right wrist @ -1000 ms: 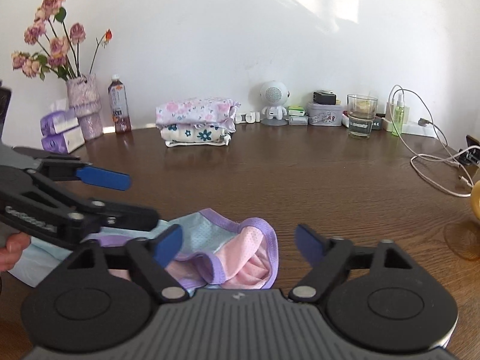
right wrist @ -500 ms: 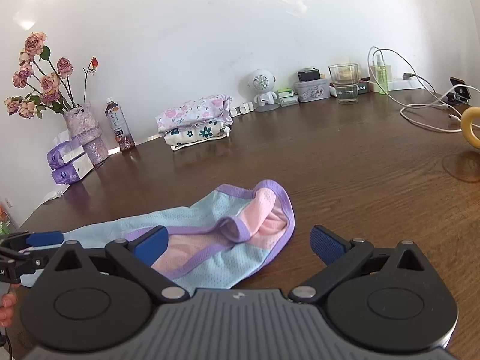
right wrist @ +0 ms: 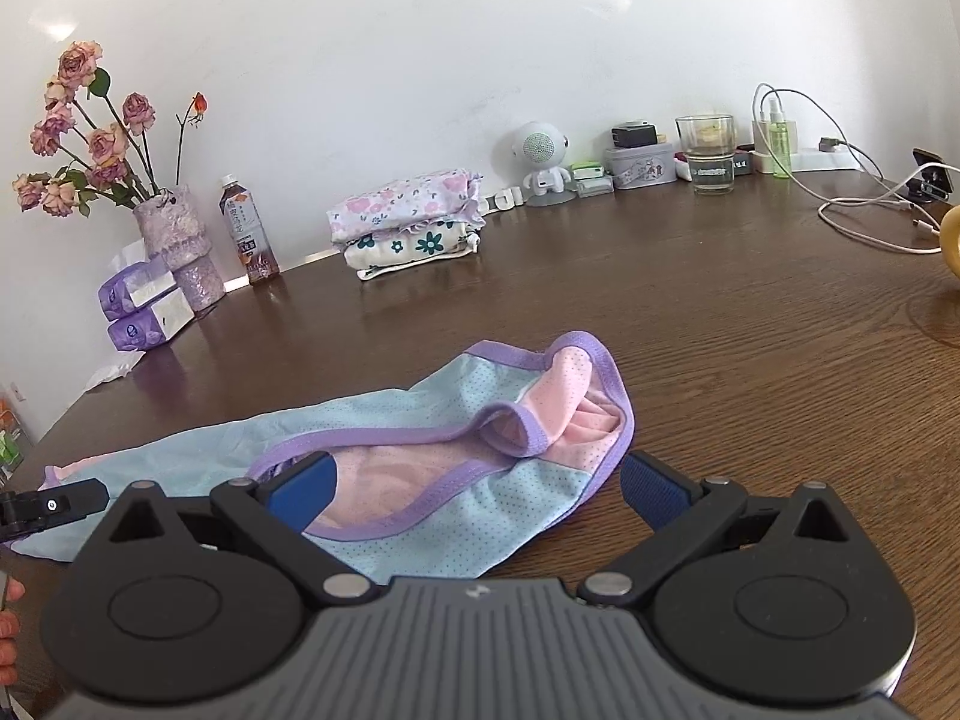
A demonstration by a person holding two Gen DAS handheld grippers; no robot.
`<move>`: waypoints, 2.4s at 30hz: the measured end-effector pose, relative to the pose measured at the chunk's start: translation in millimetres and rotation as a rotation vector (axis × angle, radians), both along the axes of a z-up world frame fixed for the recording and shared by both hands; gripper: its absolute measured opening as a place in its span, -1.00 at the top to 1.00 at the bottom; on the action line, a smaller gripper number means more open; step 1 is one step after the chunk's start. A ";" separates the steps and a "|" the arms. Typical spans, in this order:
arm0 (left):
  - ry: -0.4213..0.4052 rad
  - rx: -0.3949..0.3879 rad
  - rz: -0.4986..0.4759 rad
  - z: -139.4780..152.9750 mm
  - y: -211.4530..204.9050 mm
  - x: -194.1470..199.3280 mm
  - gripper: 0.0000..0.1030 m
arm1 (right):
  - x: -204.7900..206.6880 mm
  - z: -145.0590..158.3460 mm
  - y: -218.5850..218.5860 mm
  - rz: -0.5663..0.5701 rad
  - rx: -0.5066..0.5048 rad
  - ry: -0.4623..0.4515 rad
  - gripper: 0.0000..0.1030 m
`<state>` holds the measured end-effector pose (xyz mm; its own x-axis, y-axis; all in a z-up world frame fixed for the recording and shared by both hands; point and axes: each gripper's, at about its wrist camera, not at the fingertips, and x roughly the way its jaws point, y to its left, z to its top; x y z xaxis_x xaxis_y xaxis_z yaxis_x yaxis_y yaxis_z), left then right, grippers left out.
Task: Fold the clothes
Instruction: 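Open both grippers and lift them away from the folded garment, then pinch the purple-trimmed pink end with the right gripper while the left gripper hovers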
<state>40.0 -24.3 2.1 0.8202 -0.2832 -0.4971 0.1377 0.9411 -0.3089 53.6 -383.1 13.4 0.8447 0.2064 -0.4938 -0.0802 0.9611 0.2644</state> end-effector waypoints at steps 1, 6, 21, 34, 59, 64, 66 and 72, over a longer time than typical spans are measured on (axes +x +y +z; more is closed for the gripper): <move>0.008 -0.008 0.004 -0.2 1.0 -0.1 -0.92 | 0.6 0.1 0.2 0.001 -0.001 0.003 -0.99; 0.013 0.008 0.028 0.8 -0.2 -4.2 -0.92 | 1.1 0.3 -0.5 -0.003 -0.001 0.009 -0.99; 0.019 0.059 -0.044 3.4 -23.0 13.8 -0.92 | 14.2 -6.6 -18.1 -0.052 0.018 0.035 -0.99; -0.003 0.064 -0.197 18.0 -65.5 61.6 -0.92 | 58.0 -13.7 -37.7 -0.111 0.126 0.093 -0.80; 0.063 -0.066 -0.078 7.9 10.0 62.3 -0.92 | 54.1 -8.6 -16.2 -0.092 0.063 0.053 0.79; 0.055 -0.085 -0.071 8.0 20.7 57.3 -0.92 | 45.6 12.3 10.7 -0.044 -0.053 -0.021 0.79; 0.053 -0.090 -0.073 8.6 23.9 55.4 -0.92 | 43.0 19.4 27.1 -0.019 -0.122 -0.048 0.79; 0.015 -0.043 -0.084 11.3 28.0 45.1 -0.92 | 32.5 27.5 93.0 0.098 -0.365 -0.125 0.79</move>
